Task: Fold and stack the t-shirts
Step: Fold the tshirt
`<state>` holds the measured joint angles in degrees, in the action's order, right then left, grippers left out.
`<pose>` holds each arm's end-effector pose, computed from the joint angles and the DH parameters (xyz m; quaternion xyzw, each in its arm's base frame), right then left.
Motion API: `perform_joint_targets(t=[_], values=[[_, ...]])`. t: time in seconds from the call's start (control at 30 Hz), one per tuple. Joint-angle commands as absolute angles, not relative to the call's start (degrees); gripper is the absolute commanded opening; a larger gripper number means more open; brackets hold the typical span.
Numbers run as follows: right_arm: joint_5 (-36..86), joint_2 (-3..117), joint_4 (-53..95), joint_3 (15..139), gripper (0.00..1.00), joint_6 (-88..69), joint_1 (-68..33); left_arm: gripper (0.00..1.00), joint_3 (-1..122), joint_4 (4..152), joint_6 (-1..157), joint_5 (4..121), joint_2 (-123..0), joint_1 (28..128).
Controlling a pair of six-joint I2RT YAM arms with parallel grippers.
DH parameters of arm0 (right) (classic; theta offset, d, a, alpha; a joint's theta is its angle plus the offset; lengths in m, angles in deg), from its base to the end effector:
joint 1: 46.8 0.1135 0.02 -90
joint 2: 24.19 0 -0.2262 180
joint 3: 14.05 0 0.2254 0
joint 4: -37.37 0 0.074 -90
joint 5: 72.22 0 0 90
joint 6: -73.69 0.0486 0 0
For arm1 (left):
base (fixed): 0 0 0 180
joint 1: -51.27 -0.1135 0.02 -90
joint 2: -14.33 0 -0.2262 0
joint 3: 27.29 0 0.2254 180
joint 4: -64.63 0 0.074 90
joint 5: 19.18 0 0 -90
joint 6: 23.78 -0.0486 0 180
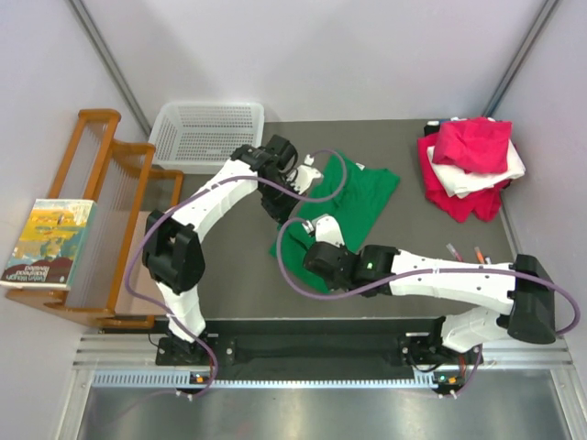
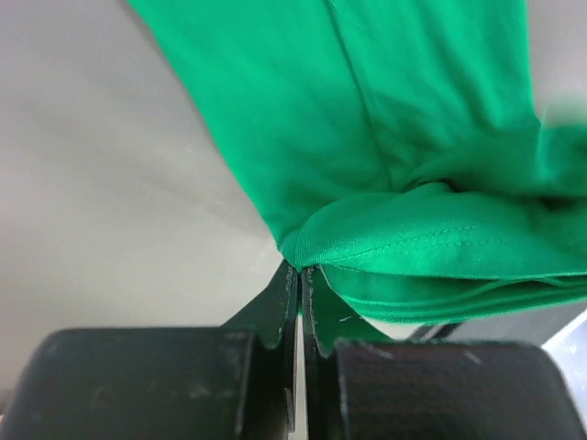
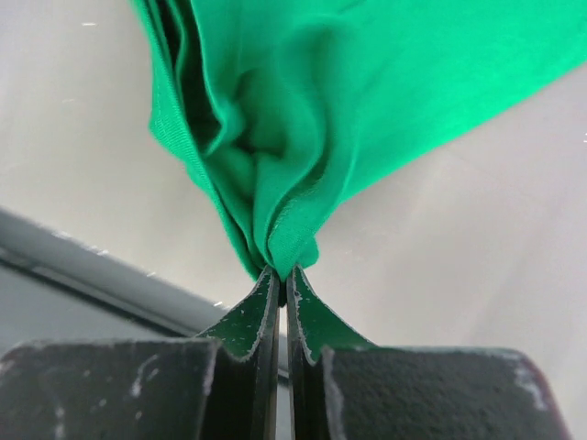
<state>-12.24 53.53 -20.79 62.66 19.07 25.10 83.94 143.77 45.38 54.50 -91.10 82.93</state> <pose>0.1029 0.2365 0.2309 -0.2264 0.9058 0.0587 0.3533 0.2814 -0.1896 0.2387 0.4516 0.8693 -0.1533 0.1295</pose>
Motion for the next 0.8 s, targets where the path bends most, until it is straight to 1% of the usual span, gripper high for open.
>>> perform_joint_targets(t=[0.0,0.17,0.37,0.57,0.77], values=[[-12.3,51.7,-16.6,60.5,0.0,15.8,20.5,0.0,91.0,140.6,47.9,58.9,-94.5,83.0],[-10.7,51.6,-13.1,58.9,0.0,13.5,13.8,0.0,97.0,141.5,49.3,61.1,-99.2,83.0],[-8.7,52.1,-9.5,58.3,0.0,10.7,6.4,0.0,98.1,140.7,49.5,60.0,-102.1,83.0],[-6.3,54.8,-6.2,59.1,0.0,7.8,1.6,0.0,100.0,140.2,49.4,58.1,-105.6,83.0],[-4.0,57.8,-4.0,60.0,0.0,5.8,-2.0,0.0,106.5,140.8,47.1,59.0,-110.0,83.0]])
